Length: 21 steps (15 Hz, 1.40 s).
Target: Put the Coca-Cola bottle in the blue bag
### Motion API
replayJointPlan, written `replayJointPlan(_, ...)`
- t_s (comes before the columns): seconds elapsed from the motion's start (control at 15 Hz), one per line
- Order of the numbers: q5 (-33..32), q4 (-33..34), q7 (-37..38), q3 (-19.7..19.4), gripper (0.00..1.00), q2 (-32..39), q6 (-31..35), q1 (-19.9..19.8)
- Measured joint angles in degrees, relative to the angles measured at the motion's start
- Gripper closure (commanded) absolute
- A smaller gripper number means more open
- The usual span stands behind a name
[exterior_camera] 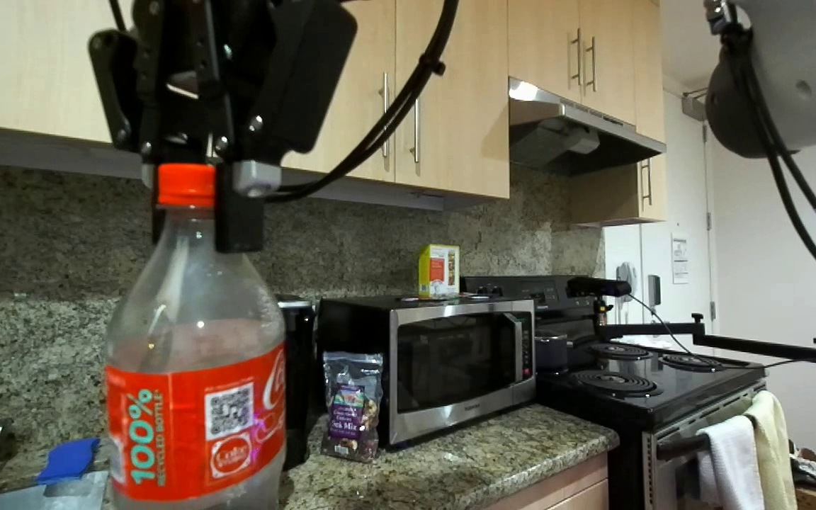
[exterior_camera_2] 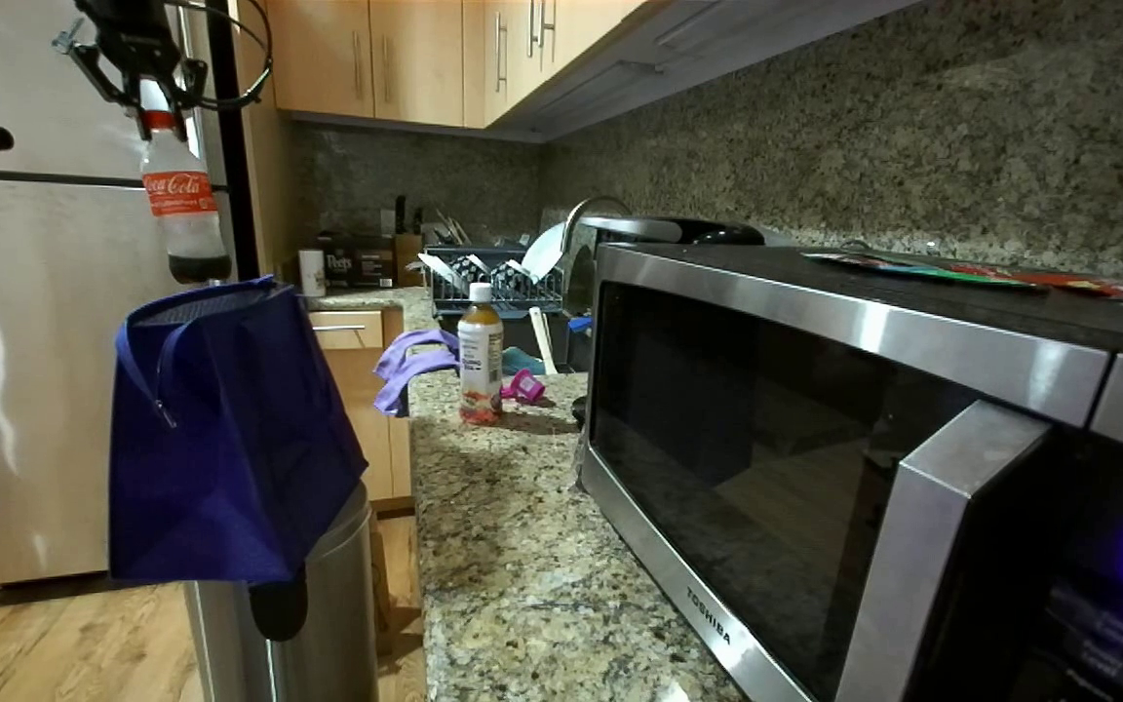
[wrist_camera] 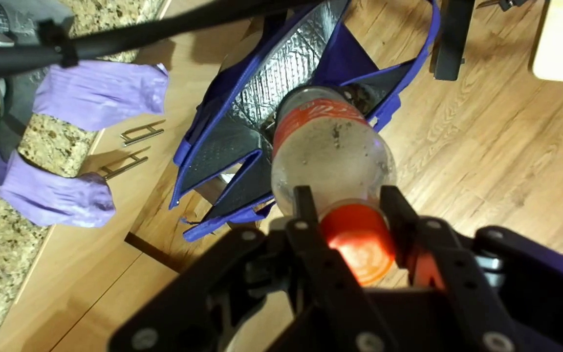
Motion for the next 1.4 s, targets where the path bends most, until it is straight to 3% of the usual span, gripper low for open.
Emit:
replayJointPlan(0.4, 3.8, 0.1, -6.0, -1.4, 0.88, 3.3, 0.6, -3.6)
replayJointPlan(0.87, 9.1, 0.8, -7.3, -2.2, 0.88, 9.1, 1.0, -6.8)
replayJointPlan(1.4, 12.0, 1.0, -8.4, -1.4, 0.88, 15.9, 4.2, -7.1)
